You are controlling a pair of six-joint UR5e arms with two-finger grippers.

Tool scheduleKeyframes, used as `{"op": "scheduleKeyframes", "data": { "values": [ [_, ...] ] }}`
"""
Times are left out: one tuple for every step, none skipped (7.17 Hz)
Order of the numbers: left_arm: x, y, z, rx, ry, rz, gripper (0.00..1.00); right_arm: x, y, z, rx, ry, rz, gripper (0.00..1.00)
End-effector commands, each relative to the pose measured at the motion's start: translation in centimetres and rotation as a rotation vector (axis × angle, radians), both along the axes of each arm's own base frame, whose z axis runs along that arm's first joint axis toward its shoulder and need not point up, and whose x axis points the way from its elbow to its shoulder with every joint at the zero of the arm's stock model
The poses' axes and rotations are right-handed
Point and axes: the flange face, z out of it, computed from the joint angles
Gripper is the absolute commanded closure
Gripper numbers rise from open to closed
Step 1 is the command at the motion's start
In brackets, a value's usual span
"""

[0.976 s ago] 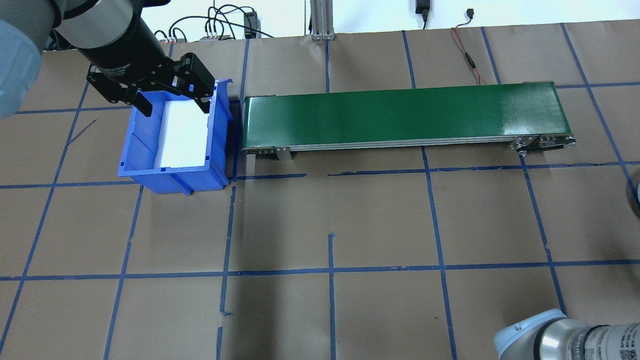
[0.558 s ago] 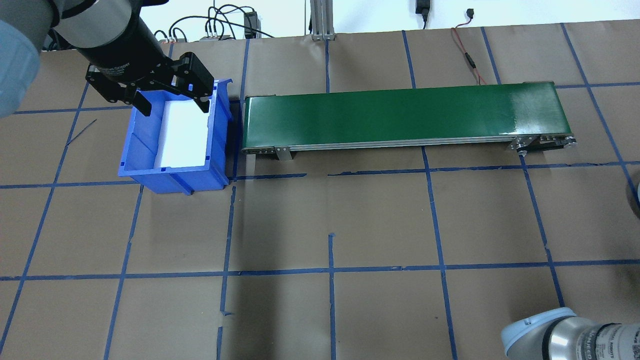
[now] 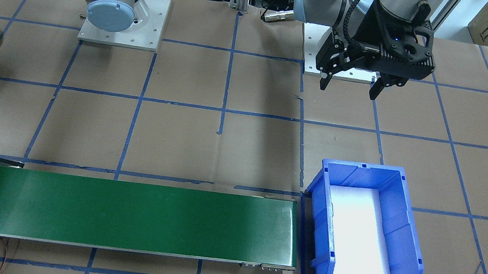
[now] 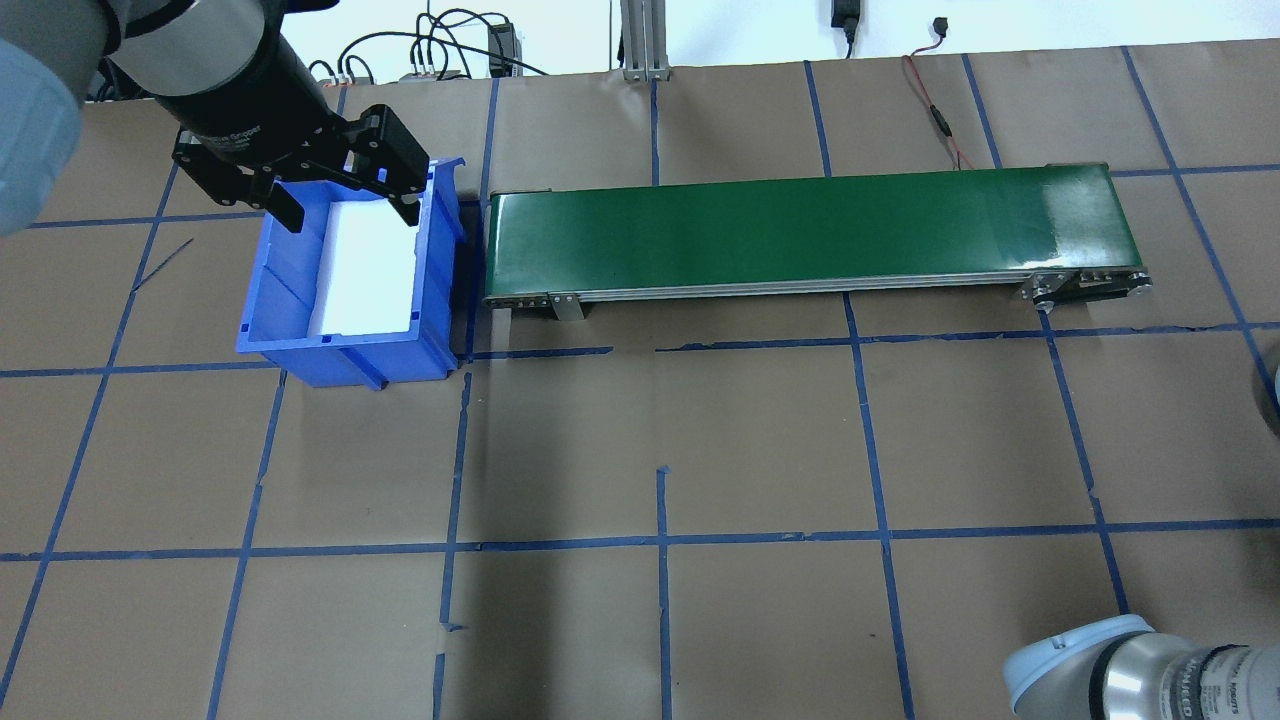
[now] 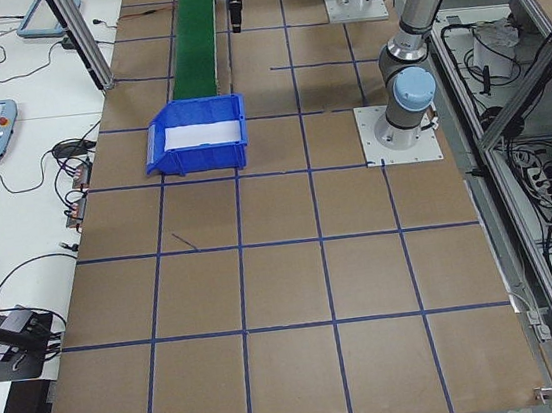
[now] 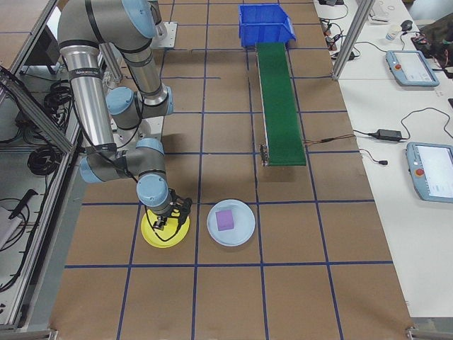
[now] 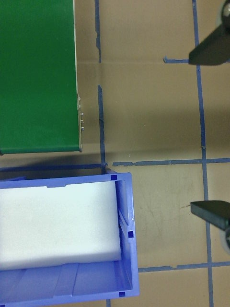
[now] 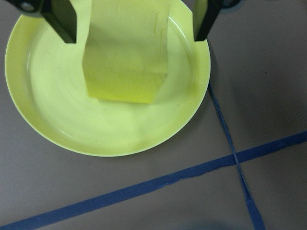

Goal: Move block left to right into plate

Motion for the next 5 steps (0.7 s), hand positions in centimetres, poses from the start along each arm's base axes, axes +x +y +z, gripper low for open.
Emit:
{"op": "scheduleKeyframes", "data": {
  "values": [
    [0.0, 0.0, 0.0, -0.001, 0.002, 0.0, 0.0, 0.9, -2.2, 2.9, 0.007, 0.051, -0.061, 0.0],
    [0.1, -0.1, 0.0, -0.001, 0.002, 0.001, 0.0, 3.9, -6.2, 4.8, 0.022, 0.103, -0.022, 0.0],
    [0.1, 0.0, 0.1, -0.002, 0.002, 0.001, 0.0, 8.9, -12.2, 7.0, 0.027, 0.161, 0.025, 0.0],
    [0.1, 0.0, 0.1, -0.002, 0.002, 0.001, 0.0, 14.7, -17.7, 8.9, 0.033, 0.153, 0.059, 0.0],
    [0.0, -0.1, 0.0, -0.001, 0.003, 0.001, 0.0, 21.6, -22.5, 12.1, 0.036, 0.143, 0.046, 0.0]
  ]
}}
